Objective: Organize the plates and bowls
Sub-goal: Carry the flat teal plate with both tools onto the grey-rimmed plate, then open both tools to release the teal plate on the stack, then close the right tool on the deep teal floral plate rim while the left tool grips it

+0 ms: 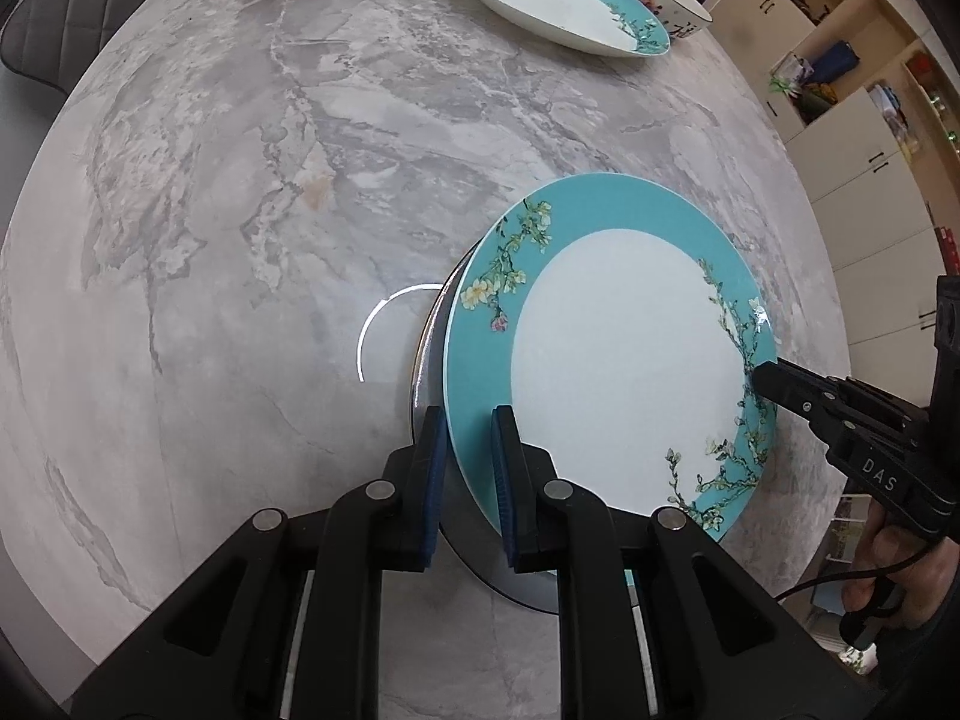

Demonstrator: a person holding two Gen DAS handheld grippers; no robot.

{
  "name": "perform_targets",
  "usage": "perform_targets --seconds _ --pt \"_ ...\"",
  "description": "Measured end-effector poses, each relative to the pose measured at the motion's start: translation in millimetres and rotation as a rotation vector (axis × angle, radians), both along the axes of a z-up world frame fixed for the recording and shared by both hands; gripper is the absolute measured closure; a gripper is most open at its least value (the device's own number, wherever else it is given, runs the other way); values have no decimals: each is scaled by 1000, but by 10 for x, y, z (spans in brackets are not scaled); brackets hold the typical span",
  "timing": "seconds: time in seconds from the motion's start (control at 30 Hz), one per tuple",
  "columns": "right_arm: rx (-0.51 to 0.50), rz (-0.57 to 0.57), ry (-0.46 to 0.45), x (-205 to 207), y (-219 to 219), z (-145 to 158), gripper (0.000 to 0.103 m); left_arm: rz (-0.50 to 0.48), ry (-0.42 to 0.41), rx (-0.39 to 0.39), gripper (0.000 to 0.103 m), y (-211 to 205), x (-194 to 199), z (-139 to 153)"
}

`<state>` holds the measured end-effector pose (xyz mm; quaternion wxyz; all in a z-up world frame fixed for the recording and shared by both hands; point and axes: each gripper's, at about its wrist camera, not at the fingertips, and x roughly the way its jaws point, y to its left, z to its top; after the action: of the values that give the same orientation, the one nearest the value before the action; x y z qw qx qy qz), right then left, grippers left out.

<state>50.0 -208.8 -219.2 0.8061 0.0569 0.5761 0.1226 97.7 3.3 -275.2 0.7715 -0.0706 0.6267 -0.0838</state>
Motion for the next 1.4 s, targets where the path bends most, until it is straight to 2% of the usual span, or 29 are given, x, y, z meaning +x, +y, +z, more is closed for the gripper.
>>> perform_targets --seconds 0.27,0.3,0.37,0.4,0.43,0.5,0.57,0.6,0.63,0.67,0.7,0.77,0.83,0.97,1.07,1.17,1.23,1.33,1.4 --pt "-85 91 -14 -45 164 11 72 24 7 -6 89 36 -22 9" --pt "-89 100 -12 -47 178 15 69 29 4 0 88 49 -31 24" --pt "-92 106 -20 -54 178 56 49 41 -8 10 88 87 -38 78" --pt "-94 104 -29 -50 171 84 45 53 -15 12 82 123 -37 124" --pt "-93 102 -41 -46 152 131 35 67 -23 12 76 159 -30 172" --pt "-82 86 -63 -18 88 234 29 103 -49 -4 48 252 19 301" --pt "-45 57 -83 57 -26 366 19 146 -90 -47 43 362 148 458" --pt "-16 36 -93 129 -93 430 16 154 -102 -64 35 389 243 521" --pt "24 10 -108 231 -173 498 10 157 -117 -82 31 416 363 577" --pt "79 -14 -121 368 -263 559 3 160 -142 -105 19 439 511 631" --pt "131 -33 -126 514 -341 595 0 157 -162 -121 0 449 652 671" --pt "214 -81 -125 851 -477 639 0 154 -182 -148 0 448 1002 707" --pt "276 -111 -125 1262 -592 644 0 142 -202 -142 0 403 1390 719" --pt "312 -156 -134 1980 -763 564 0 93 -254 -97 0 240 2047 728" --pt "306 -167 -119 2411 -812 425 0 85 -227 -77 0 155 2479 615" --pt "304 -168 -92 2714 -808 235 0 75 -193 -34 0 101 2796 434" --pt "318 -170 -56 2868 -776 107 2 77 -172 -36 0 90 2931 319" --pt "307 -149 -28 3011 -702 -11 13 47 -183 -18 0 18 3054 217" --pt "298 -143 -42 3066 -655 -37 20 35 -162 -15 1 -23 3140 133"
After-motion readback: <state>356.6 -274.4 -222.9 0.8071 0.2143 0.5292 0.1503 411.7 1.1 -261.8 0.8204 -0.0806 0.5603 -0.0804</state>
